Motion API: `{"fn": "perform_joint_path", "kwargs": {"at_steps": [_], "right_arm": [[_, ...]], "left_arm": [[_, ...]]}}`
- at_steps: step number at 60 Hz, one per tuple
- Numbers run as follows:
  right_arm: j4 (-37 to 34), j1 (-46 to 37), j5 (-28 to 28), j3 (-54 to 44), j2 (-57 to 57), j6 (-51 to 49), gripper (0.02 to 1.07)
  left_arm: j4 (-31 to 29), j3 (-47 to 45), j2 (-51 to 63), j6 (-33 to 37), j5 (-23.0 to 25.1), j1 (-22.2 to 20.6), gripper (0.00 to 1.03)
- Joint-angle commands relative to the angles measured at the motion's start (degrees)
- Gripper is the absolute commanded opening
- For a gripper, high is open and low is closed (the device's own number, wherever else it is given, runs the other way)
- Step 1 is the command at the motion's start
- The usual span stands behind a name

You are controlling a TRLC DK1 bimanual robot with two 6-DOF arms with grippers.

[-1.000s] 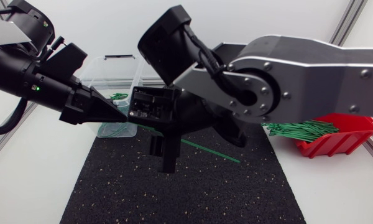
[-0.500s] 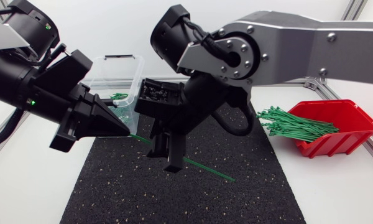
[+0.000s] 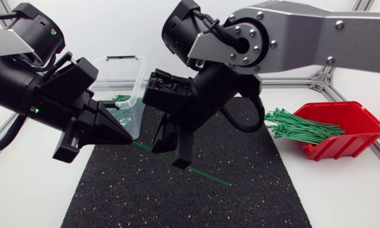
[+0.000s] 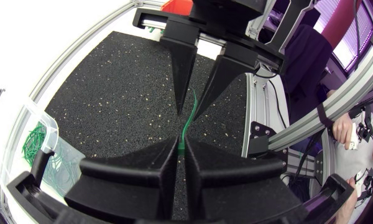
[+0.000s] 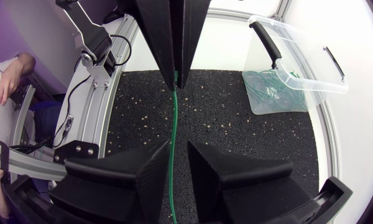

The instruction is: Take a green cable tie from the red box, thread the tail through the head to close it, then place it in the transparent bin on the left.

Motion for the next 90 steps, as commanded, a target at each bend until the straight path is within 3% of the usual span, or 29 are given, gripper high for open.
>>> {"fn": "perform_joint_path", "kwargs": {"at_steps": [1, 28, 32, 47, 54, 59, 65, 78, 90], "right_arm": [[-1.3, 0.2, -0.7, 0.4, 1.3, 0.5, 0.2], [-2.2, 1.6, -1.6, 0.2, 1.3, 0.9, 0.2], [-2.2, 1.9, -1.7, 0.0, 1.3, 1.0, 0.11], [-1.9, 1.1, -1.9, -0.6, 0.4, 2.0, 0.08], [-1.9, -0.3, -3.3, -1.1, -0.6, 2.1, 0.08], [-1.8, -1.4, -4.8, -1.5, -1.6, 2.5, 0.08], [-1.3, -2.9, -6.6, -2.4, -3.2, 3.5, 0.08], [2.7, -5.3, -10.3, -4.8, -6.5, 7.9, 0.08], [7.2, -8.0, -13.7, -5.7, -8.1, 12.4, 0.08]], "left_arm": [[-0.4, -1.4, -0.3, 1.8, -0.2, -0.8, 0.04], [-0.4, -1.1, -0.7, 1.5, -0.2, -1.1, 0.04], [-0.4, -1.1, -0.8, 1.5, -0.2, -1.5, 0.04], [-0.2, -1.2, -1.0, 1.5, -0.2, -1.9, 0.04], [1.3, -1.5, -1.6, -0.1, -0.2, -1.4, 0.21], [5.3, -2.8, -2.3, -3.9, 0.3, -0.3, 0.43], [13.1, -6.2, -4.6, -9.9, 2.1, 1.8, 0.52], [26.0, -12.1, -5.5, -22.4, 10.2, 5.5, 0.57], [31.5, -14.1, -5.3, -29.8, 21.2, 10.2, 0.58]]}}
